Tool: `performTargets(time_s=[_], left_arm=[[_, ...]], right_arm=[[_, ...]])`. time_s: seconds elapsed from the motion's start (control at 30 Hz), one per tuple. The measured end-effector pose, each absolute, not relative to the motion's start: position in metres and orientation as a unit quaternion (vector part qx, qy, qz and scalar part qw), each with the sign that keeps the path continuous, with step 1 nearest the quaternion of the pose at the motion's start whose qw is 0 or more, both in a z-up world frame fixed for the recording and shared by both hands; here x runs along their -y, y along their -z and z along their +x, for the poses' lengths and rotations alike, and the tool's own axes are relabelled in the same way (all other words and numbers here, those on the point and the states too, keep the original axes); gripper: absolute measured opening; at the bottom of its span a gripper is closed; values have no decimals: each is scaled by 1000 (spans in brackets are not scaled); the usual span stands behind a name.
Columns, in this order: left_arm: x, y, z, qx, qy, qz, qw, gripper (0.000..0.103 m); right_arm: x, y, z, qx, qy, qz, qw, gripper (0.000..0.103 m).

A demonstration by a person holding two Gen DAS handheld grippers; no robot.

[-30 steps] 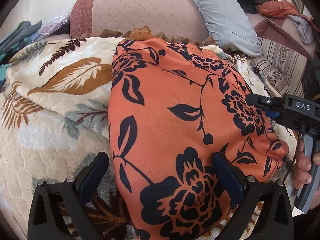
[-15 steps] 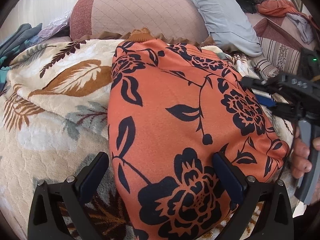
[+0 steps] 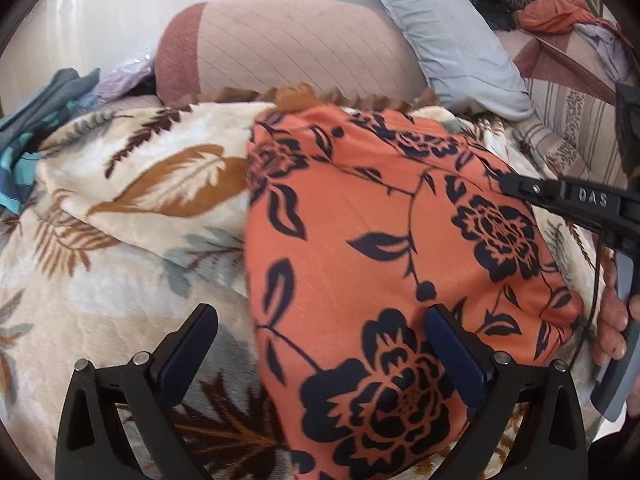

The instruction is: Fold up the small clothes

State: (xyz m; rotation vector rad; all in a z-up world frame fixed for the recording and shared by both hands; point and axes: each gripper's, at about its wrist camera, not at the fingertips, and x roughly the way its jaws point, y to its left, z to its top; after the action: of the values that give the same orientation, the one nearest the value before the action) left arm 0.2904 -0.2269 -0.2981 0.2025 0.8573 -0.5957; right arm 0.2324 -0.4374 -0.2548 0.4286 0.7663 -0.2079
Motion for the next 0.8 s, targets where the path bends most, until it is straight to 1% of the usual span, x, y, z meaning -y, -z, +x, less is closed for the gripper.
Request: performTargets(time_s=[0.03,0.1,0.13,0.17,0.3,0.47,0.57,0.73,0.8], left_arm=[[225,296,292,-402,276,97,867,103],[222,299,296,-401,259,107,872,103],[222,303,299,-410,263,105,867,103],[221,306,301,-417,264,98,864,103],[220,306,303,-419,263,100,863,103],[220,304,303,-431,261,94,859,103],[222,303,300,-435,254,100,858,103],[230,301,287,-424,242,136,862,103],[233,300,282,-418,242,146,863,103]], right_arm=[[436,254,232,-372,106,198,901,8],[436,268,236,-404,127,179,888,8],[440,281,240,-427,133,185,875,8],[445,290,240,-431,133,203,869,8],[451,288,236,-429,129,222,866,8],[454,272,211,-415,126,266,861,12],[442,253,190,-398,137,254,871,12],[421,235,167,-377,102,259,884,12],[411,241,167,-392,93,248,881,12]])
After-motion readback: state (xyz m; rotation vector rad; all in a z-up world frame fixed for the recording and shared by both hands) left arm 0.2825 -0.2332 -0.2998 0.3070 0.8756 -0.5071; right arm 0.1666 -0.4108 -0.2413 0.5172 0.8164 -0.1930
